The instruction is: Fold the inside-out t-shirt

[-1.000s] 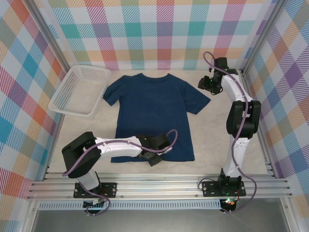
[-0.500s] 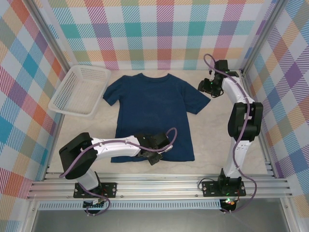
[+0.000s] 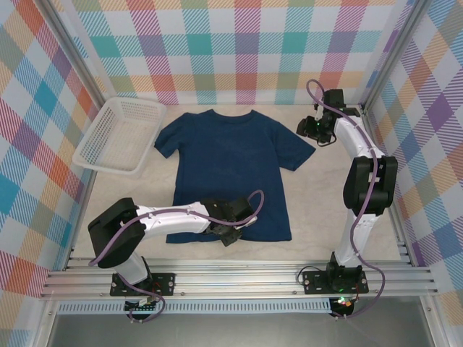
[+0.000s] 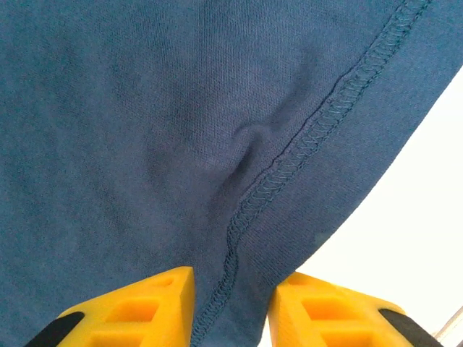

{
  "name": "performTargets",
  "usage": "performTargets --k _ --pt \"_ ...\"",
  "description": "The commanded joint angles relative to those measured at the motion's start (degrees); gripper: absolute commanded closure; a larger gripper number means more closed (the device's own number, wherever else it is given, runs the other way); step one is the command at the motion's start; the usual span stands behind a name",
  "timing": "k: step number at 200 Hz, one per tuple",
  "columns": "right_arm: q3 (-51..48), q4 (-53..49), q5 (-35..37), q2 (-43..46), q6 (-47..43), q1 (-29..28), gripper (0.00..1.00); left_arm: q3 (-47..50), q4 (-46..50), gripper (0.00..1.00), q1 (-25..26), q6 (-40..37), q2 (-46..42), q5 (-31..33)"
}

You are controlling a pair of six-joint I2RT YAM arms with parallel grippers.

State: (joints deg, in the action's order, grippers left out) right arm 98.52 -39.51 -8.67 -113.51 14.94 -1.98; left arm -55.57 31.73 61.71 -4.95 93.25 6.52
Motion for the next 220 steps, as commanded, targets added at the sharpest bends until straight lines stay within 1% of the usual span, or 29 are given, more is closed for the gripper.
performTargets --k 1,16,40,71,92,117,132,161,194,220 --pt "-0.61 0.57 -1.11 1.81 -0.44 -0.48 0.49 -0.49 1.91 0.71 -0.7 0.16 -0.93 0.55" --pt "-0.61 0.66 -1.31 1.66 -0.35 -0.44 0.49 -0.78 2.03 0.74 -0.89 0.12 -0.53 0.25" --pt "-0.78 0.41 -1.2 1.69 -0.53 -0.55 0.49 -0.77 2.2 0.77 -1.35 -0.02 -0.83 -0.15" --pt "-0.87 0.36 -1.15 1.78 -0.58 -0.57 0.49 -0.76 2.05 0.87 -1.68 0.03 -1.0 -0.95" --pt "-1.05 0.37 -1.35 1.96 -0.54 -0.64 0.49 -0.71 1.94 0.91 -1.91 0.11 -1.46 -1.65" --pt "-2.03 0.63 -1.35 2.92 -0.66 -0.83 0.49 -0.2 1.37 0.91 -2.62 0.53 -3.02 -2.7" --pt "-2.7 0.88 -1.35 3.36 -0.61 -0.86 0.49 -0.02 1.59 0.86 -3.06 1.15 -3.32 -2.84" --pt "-3.33 1.14 -1.18 3.56 -0.72 -0.92 0.49 0.29 1.5 0.8 -3.35 1.89 -2.6 -3.31" --pt "-3.42 1.27 -1.57 3.48 -0.61 -0.9 0.49 -0.37 1.85 0.81 -3.62 1.71 -1.61 -3.3" --pt "-3.59 1.1 -1.44 3.73 -0.74 -0.89 0.49 -0.84 1.68 0.85 -3.69 1.0 -0.59 -3.8"
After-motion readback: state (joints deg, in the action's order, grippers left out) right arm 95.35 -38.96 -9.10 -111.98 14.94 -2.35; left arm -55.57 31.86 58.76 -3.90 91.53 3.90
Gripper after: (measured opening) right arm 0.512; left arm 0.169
